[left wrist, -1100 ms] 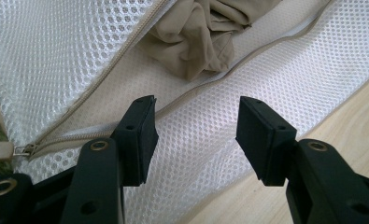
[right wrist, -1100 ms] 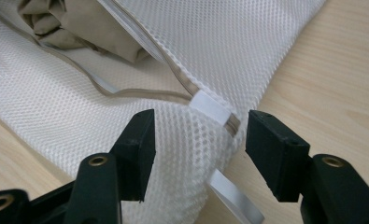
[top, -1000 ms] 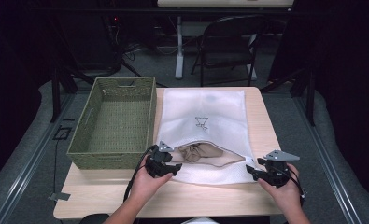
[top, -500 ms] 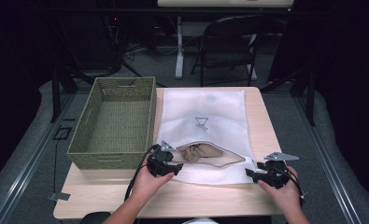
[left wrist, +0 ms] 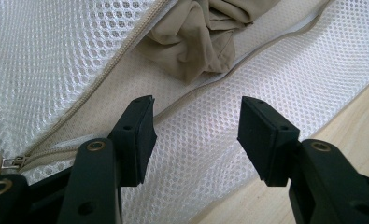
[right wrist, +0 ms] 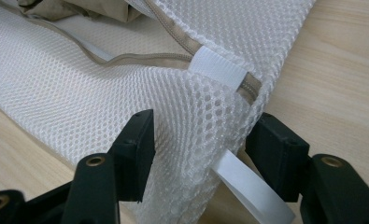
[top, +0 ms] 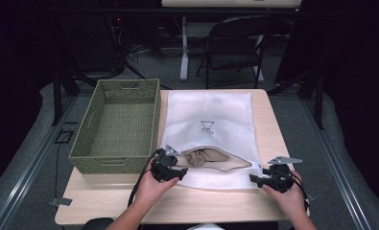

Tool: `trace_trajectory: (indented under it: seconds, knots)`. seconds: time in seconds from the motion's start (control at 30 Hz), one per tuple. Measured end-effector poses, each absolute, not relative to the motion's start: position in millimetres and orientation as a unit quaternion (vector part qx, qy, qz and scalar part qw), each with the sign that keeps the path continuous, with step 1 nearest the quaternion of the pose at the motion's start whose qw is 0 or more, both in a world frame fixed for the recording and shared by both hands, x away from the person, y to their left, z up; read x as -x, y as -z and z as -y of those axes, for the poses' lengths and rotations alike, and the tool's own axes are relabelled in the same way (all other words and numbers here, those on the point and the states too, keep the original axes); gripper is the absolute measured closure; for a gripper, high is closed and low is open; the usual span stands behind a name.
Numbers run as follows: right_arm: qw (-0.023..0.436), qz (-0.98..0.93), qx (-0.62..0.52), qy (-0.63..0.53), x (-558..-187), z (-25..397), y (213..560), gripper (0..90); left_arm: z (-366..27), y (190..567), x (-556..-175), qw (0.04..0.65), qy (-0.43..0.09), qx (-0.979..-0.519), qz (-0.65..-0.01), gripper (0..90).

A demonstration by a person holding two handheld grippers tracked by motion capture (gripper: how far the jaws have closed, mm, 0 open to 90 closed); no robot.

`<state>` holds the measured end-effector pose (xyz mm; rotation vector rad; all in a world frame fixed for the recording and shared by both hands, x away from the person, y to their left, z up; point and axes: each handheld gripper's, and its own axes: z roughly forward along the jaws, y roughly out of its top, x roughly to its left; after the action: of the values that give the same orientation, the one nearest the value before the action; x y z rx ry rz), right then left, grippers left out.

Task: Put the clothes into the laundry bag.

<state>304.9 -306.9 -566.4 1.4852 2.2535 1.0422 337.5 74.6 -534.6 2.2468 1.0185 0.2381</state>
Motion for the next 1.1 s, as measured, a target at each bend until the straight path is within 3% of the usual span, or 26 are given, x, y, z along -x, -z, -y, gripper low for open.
trace_trajectory:
  seconds: [0.27, 0.5, 0.7, 1.1]
  knots:
    - [0.124, -0.781, -0.500, -0.353, -308.2, 304.3, 566.9, 51.7, -74.0, 536.1, -336.4, 0.321, -0.092, -0.859, -0.388, 46.2]
    - [0.118, -0.787, -0.493, -0.352, -309.7, 303.4, 564.1, 69.2, -76.9, 535.0, -335.5, 0.322, -0.095, -0.858, -0.389, 46.3]
    - [0.114, -0.794, -0.485, -0.350, -311.2, 301.5, 561.7, 78.6, -78.4, 535.9, -334.4, 0.324, -0.092, -0.857, -0.391, 46.4]
    - [0.117, -0.793, -0.488, -0.347, -316.1, 309.1, 556.3, 81.9, -84.0, 536.3, -330.9, 0.324, -0.095, -0.852, -0.400, 45.9]
